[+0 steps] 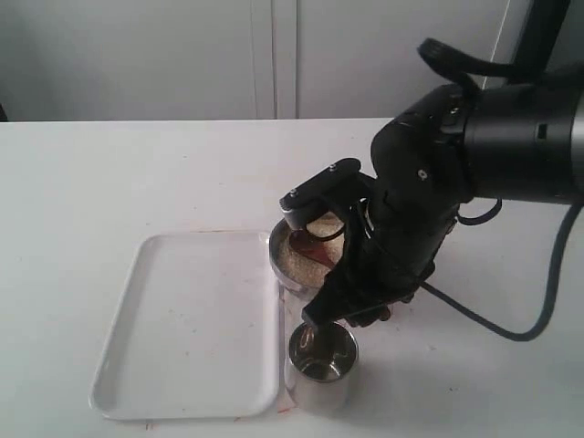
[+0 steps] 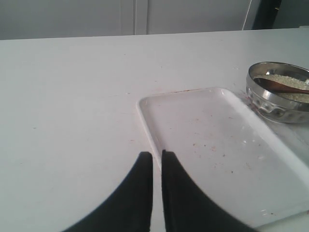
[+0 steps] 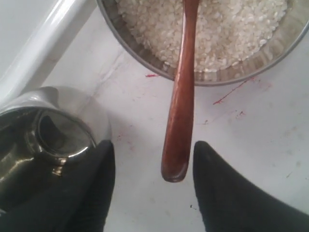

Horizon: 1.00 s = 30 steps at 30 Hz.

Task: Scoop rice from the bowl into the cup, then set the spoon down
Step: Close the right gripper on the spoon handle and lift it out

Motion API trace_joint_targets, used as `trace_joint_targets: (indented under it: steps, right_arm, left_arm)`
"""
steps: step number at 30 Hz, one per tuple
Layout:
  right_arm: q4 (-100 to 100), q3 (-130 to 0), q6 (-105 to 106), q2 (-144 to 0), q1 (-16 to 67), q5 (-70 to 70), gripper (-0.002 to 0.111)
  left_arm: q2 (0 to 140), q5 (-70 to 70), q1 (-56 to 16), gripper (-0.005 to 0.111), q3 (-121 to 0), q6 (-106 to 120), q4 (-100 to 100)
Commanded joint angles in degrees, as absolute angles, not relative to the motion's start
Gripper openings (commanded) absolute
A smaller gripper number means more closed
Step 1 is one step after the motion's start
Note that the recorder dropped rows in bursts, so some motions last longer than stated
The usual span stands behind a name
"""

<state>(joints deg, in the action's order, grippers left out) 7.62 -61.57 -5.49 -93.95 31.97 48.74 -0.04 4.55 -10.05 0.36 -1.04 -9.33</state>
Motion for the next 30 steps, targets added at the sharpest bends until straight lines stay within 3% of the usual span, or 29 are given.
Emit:
trace_joint_targets:
  steps: [1,20,25,30]
  right_arm:
    - [8.7,-61.8,-6.3,-94.9,32.0,47.2,0.048]
    - [10.3,-61.8,-9.2,-99.2,32.0,46.0,0.047]
    - [11.6,-61.8,-9.2,-99.4,32.0,44.8,0.037]
    - [11.7,-61.8,-9.1,-99.4,32.0,44.0,0.035]
  left_arm:
    - [0.0,4.4,-10.6,0.014,0.0,-1.1,-9.8]
    - [0.0,4.4,-10.6,0.014,0.0,-1.1,-9.8]
    - [0.0,4.4,-10.6,0.014,0.0,-1.1,-9.8]
    - [0.0,4.4,-10.6,0.014,0.0,-1.1,-9.8]
